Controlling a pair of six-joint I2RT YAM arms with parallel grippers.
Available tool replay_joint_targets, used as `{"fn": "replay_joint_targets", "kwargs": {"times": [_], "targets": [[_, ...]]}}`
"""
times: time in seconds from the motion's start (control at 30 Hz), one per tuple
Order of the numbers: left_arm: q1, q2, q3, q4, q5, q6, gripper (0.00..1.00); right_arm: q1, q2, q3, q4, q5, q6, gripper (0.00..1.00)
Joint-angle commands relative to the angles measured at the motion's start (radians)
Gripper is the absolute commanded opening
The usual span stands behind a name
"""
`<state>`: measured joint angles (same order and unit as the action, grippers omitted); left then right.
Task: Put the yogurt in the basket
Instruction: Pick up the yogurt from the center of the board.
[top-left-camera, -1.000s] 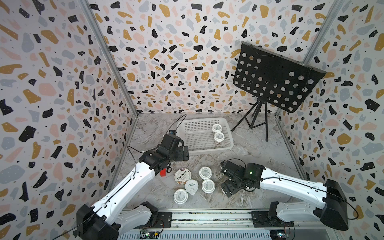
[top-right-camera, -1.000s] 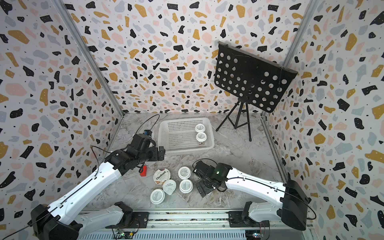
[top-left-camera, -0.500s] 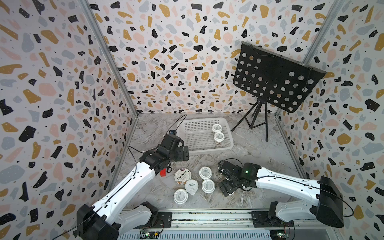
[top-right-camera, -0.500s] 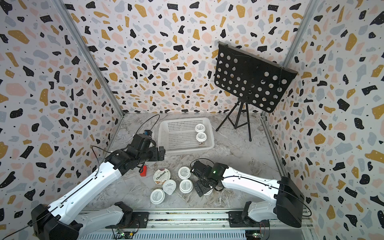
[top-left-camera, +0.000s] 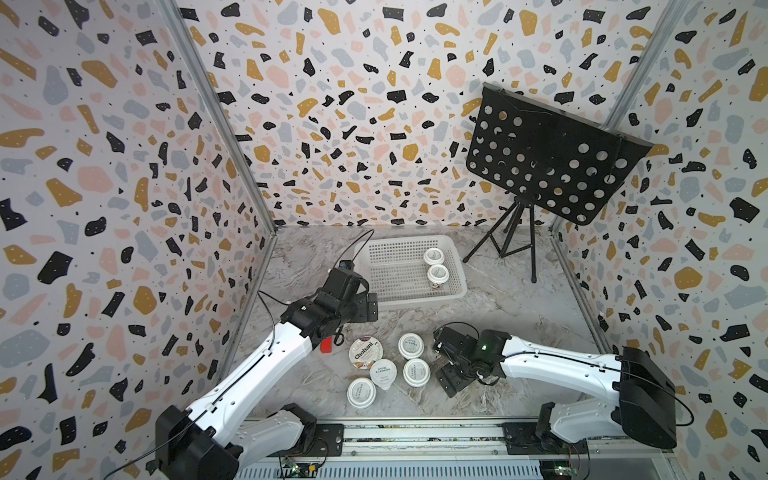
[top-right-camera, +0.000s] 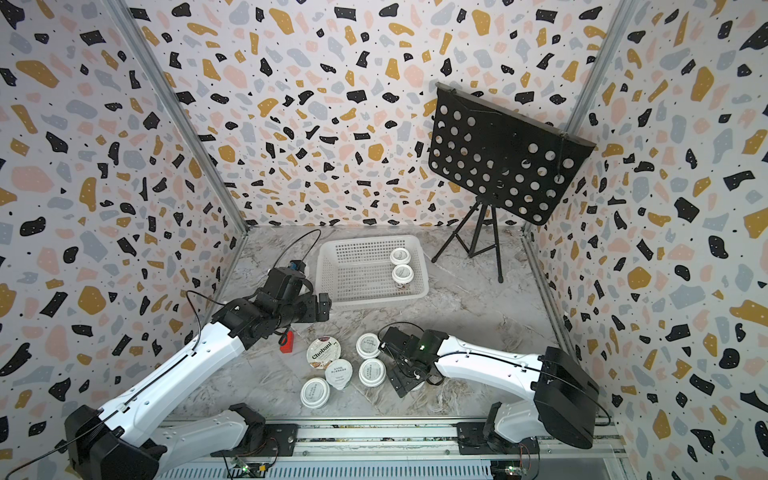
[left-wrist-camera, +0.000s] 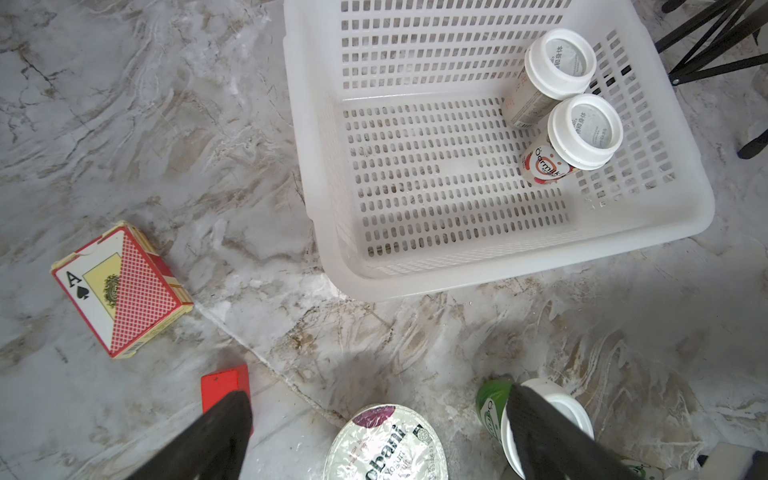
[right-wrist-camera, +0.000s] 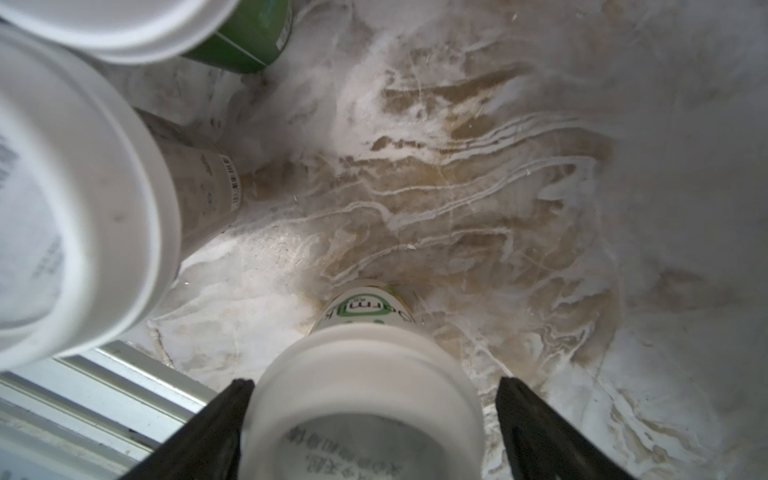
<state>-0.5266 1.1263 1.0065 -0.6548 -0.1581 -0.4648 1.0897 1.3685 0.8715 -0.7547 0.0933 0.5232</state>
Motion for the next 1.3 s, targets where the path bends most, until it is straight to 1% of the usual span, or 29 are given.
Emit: {"fn": "replay_joint_targets", "kwargs": {"times": [0.0, 0.2, 0.33, 0.7, 0.93, 1.17, 1.27], "targets": [[0.004, 0.006, -0.008, 0.01, 0.0, -0.008, 1.0, 0.005, 0.001, -0.008, 0.002, -0.009, 0.0, 0.93], [0.002, 0.014, -0.003, 0.01, 0.0, -0.006, 1.0, 0.008, 0.0, -0.014, 0.007, -0.012, 0.004, 0.89], [0.003, 0.017, -0.002, 0.01, 0.0, -0.007, 1.0, 0.008, -0.003, -0.02, 0.007, -0.015, 0.008, 0.84], [0.003, 0.015, -0.002, 0.01, -0.007, -0.008, 1.0, 0.01, -0.02, -0.026, -0.003, -0.006, 0.015, 0.77], [0.002, 0.015, 0.0, 0.01, -0.009, -0.005, 1.0, 0.007, -0.029, -0.022, -0.011, 0.007, 0.017, 0.77], [0.003, 0.015, 0.003, 0.009, -0.015, -0.003, 1.0, -0.012, -0.038, 0.023, -0.048, 0.011, -0.008, 0.77], [0.003, 0.02, 0.008, 0.009, -0.016, -0.004, 1.0, -0.064, -0.042, 0.062, -0.078, 0.013, -0.035, 0.77]]}}
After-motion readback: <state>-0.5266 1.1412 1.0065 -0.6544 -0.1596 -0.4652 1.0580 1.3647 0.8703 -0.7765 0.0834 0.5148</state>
